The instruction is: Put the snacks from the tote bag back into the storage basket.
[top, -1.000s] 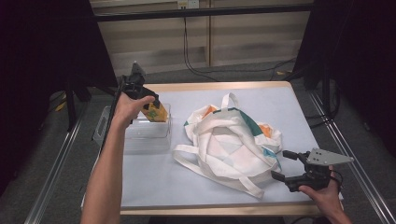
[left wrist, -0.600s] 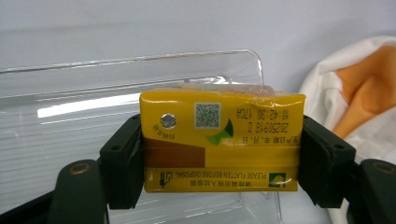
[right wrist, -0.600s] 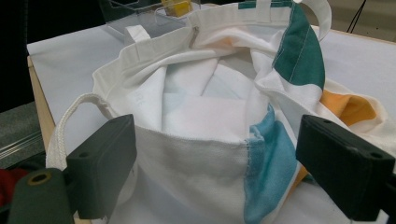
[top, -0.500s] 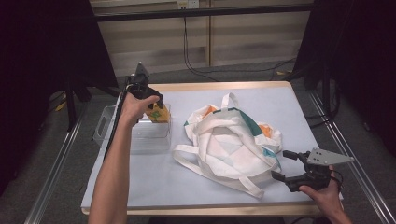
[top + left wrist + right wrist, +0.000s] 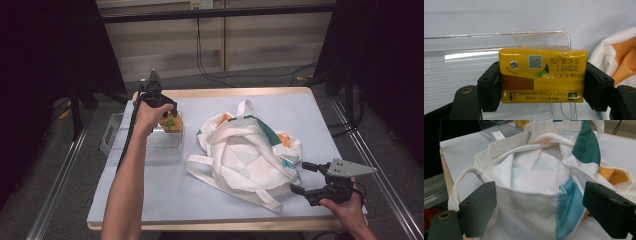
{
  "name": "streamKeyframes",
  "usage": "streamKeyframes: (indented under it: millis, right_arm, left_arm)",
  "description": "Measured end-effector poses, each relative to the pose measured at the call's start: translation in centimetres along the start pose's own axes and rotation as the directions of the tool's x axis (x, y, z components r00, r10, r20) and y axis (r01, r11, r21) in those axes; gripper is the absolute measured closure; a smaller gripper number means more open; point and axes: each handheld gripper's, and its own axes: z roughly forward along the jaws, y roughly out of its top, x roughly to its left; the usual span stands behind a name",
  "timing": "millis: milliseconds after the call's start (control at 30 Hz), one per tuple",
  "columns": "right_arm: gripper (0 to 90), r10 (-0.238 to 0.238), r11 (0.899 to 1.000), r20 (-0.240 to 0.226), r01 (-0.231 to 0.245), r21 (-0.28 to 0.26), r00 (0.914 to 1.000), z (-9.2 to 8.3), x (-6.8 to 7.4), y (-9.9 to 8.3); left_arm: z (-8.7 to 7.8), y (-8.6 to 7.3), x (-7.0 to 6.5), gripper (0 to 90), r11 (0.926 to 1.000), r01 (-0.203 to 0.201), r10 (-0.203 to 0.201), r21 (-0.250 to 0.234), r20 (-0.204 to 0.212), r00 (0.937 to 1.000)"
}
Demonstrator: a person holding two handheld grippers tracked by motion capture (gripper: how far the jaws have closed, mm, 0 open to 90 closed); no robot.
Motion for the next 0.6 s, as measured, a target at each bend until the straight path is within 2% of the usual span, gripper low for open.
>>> streamKeyframes:
  millis: [167,233,300,333,433,533,600]
  right_arm:
    - [11.7,-0.001,1.000,-0.003,0.001,0.000,1.0000,0.10,0.02,0.03]
    - [11.7,-0.002,1.000,-0.003,0.002,0.001,1.0000,0.04,0.00,0.00]
    - [11.7,0.002,1.000,-0.006,-0.002,0.002,1.0000,-0.01,-0.03,-0.03]
    - [11.7,0.003,1.000,-0.007,-0.003,0.002,1.0000,-0.01,-0.04,-0.04]
    - [11.7,0.004,1.000,-0.006,-0.004,0.003,1.0000,0.02,-0.02,-0.02]
    - [11.7,0.003,1.000,-0.006,-0.003,0.003,1.0000,0.06,-0.03,-0.01]
    - [11.7,0.006,1.000,-0.009,-0.006,0.005,0.9999,0.10,0.00,-0.01]
  left_arm:
    - [0.38,0.26,-0.30,28.0,1.0000,0.004,-0.004,0.004,-0.017,0.9999]
    - [0.51,0.26,-0.42,28.0,0.9999,-0.012,0.012,0.002,-0.022,0.9997]
    - [0.70,0.24,-0.39,28.0,1.0000,-0.005,0.005,0.002,-0.022,0.9998]
    - [0.76,0.30,-0.24,28.0,0.9998,-0.018,0.018,0.004,-0.018,0.9997]
    - [0.85,0.35,-0.34,28.0,1.0000,-0.003,0.003,-0.006,-0.020,0.9998]
    - [0.95,0.40,-0.71,28.0,0.9999,-0.013,0.013,-0.007,-0.041,0.9991]
    - [1.00,0.43,-0.76,28.0,0.9999,-0.012,0.012,-0.007,-0.036,0.9993]
